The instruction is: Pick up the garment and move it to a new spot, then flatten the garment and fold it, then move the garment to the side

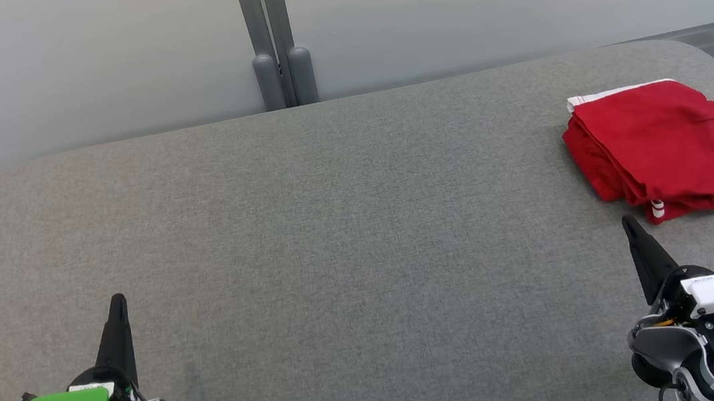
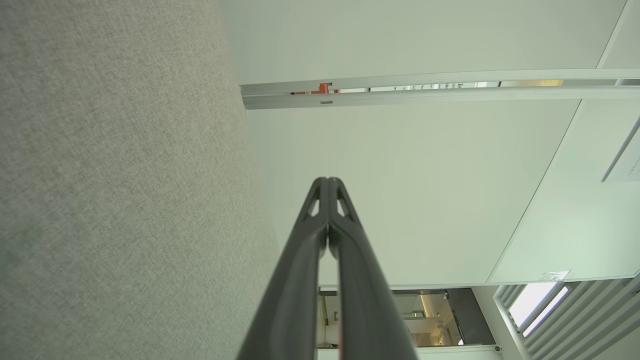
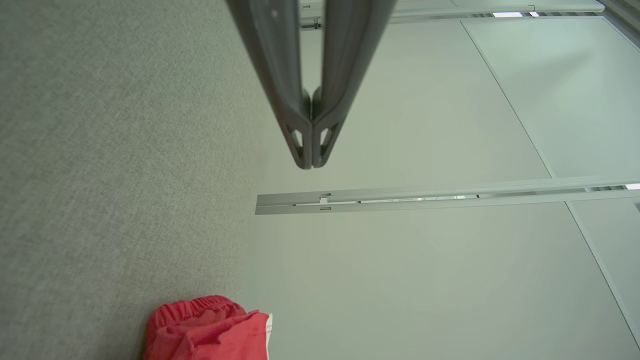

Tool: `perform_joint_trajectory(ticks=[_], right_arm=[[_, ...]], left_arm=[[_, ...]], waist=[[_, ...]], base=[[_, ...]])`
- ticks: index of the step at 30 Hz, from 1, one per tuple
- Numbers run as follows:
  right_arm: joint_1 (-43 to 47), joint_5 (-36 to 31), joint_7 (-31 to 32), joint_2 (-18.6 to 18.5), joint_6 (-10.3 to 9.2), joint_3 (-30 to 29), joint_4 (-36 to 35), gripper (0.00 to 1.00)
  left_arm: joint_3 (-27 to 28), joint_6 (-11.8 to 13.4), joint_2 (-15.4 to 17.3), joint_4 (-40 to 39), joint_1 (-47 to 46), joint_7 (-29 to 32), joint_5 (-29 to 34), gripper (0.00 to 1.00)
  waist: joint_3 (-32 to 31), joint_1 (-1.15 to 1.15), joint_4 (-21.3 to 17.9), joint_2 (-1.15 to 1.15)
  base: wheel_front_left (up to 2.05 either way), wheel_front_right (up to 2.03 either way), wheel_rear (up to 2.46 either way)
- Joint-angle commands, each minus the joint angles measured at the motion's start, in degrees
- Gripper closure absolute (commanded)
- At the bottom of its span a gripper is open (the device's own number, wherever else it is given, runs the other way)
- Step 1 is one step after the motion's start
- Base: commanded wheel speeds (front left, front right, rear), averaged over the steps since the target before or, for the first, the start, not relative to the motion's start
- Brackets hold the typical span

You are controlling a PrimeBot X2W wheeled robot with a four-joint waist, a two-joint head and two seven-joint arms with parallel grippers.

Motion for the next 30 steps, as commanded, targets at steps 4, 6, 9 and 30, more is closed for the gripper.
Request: perform_joint_trajectory(ticks=[4, 6, 9, 30], right_arm=[[-0.31, 0.38, 0.19, -0.24, 0.02, 0.06, 0.11, 1.00], [-0.31, 0.38, 0.19, -0.24, 0.02, 0.06, 0.11, 1.00], [-0.31, 0.39, 0.19, -0.24, 0.02, 0.07, 0.11, 1.00], [-0.31, 0.39, 0.19, -0.24, 0.02, 0.06, 0.10, 1.00]], left_arm=[[0.18, -0.36, 0.42, -0.13, -0.74, 0.22, -0.04, 1.00], [0.18, -0.36, 0.42, -0.13, -0.74, 0.22, -0.04, 1.00], [0.18, -0.36, 0.42, -0.13, -0.74, 0.22, -0.04, 1.00], [0.17, -0.36, 0.42, -0.14, -0.74, 0.22, -0.04, 1.00]], waist=[[0.00, 0.00, 0.00, 0.00], [0.00, 0.00, 0.00, 0.00], [0.00, 0.00, 0.00, 0.00], [0.00, 0.00, 0.00, 0.00]], base=[[0.00, 0.00, 0.00], [0.00, 0.00, 0.00], [0.00, 0.00, 0.00], [0.00, 0.00, 0.00]])
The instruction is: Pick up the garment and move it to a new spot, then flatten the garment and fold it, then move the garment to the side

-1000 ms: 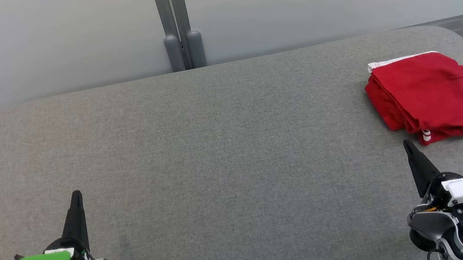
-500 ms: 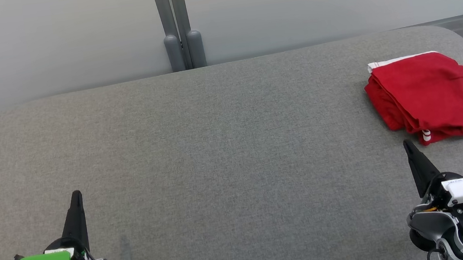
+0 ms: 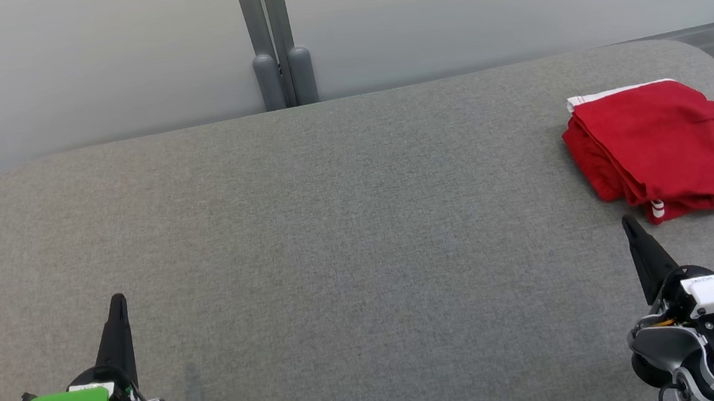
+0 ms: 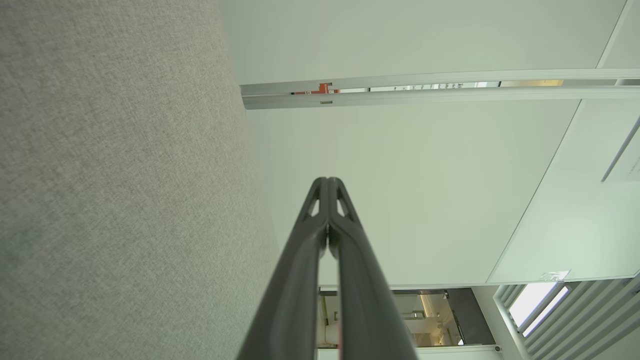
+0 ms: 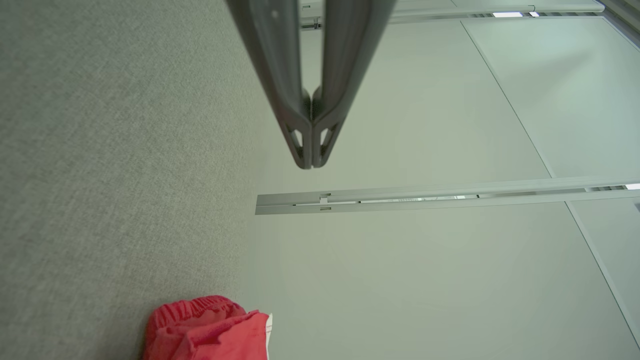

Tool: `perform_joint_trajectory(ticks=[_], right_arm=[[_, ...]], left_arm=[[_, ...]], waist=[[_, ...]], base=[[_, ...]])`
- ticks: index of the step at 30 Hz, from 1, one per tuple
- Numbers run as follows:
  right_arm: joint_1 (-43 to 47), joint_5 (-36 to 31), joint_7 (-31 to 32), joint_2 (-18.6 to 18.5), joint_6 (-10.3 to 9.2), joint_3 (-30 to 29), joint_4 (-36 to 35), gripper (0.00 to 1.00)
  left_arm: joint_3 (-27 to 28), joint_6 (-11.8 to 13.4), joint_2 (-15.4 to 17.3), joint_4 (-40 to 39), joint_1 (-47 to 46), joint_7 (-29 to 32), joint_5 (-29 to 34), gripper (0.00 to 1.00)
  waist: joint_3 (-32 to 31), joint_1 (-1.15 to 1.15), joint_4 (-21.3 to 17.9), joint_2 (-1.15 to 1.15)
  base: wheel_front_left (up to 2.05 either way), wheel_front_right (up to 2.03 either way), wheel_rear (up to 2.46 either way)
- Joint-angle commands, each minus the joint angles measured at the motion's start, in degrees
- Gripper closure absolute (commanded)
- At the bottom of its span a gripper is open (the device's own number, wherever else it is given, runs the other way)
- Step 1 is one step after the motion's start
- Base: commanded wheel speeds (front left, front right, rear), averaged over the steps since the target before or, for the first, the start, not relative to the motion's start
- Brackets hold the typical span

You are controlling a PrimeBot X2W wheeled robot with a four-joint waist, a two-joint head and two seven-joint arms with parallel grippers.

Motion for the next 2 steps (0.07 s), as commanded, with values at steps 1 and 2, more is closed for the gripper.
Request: perform_joint_trajectory(ticks=[1, 2], right_arm=[[-0.31, 0.39, 0.20, -0.24, 0.02, 0.05, 0.09, 1.00], [-0.31, 0.39, 0.20, -0.24, 0.02, 0.05, 0.09, 1.00]], left_arm=[[0.16, -0.35, 0.42, -0.14, -0.74, 0.22, -0.04, 1.00], [0.16, -0.35, 0.42, -0.14, -0.74, 0.22, -0.04, 1.00]], waist=[[0.00, 0.00, 0.00, 0.00], [0.00, 0.00, 0.00, 0.00]], base=[[0.00, 0.00, 0.00], [0.00, 0.00, 0.00]])
